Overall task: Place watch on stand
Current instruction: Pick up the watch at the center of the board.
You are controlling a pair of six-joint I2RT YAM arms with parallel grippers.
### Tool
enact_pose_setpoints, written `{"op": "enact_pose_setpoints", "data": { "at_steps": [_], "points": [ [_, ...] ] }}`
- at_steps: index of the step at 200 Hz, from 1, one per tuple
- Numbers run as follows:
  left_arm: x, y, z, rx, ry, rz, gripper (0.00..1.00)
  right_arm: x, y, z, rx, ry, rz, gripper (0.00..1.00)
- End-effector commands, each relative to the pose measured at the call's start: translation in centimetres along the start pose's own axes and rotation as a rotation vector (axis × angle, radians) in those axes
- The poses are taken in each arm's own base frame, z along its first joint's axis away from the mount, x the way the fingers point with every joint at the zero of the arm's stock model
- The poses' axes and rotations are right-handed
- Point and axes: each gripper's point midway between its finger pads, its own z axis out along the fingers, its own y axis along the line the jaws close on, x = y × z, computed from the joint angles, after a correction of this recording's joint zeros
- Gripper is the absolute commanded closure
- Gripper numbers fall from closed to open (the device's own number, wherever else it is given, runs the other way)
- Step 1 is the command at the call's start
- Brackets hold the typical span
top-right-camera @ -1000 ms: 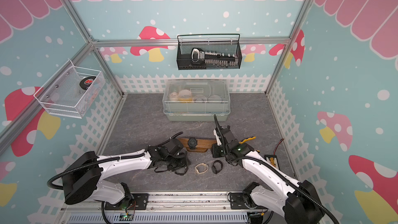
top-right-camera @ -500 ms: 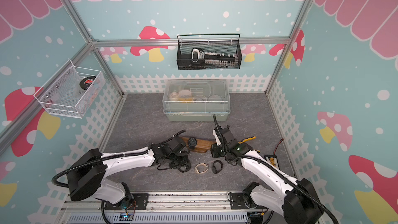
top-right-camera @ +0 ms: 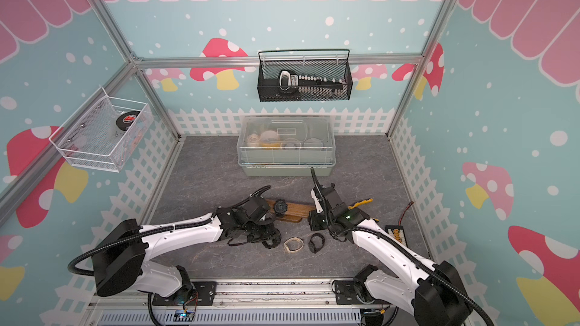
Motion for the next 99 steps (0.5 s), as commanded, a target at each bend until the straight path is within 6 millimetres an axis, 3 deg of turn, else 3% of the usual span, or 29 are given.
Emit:
{"op": "enact_pose_setpoints", "data": {
  "at_steps": [1, 66, 99],
  "points": [
    [-0.7, -2.8, -2.2, 0.084, -0.035, 0.081, 0.97, -0.7, 0.2, -1.2, 0.017, -0.017, -0.027, 0.76],
    [-1.1, -5.8, -5.9, 0.205, -0.087, 0.194, 0.97, -3.5, 0.3, -4.2, 0.072, -0.08, -0.072, 0.74],
    [-1.7, -7.0, -7.9, 0.254, -0.13, 0.237, 0.98, -5.2, 2.0, -5.2, 0.021, -0.104, -0.103, 0.74]
  ]
}}
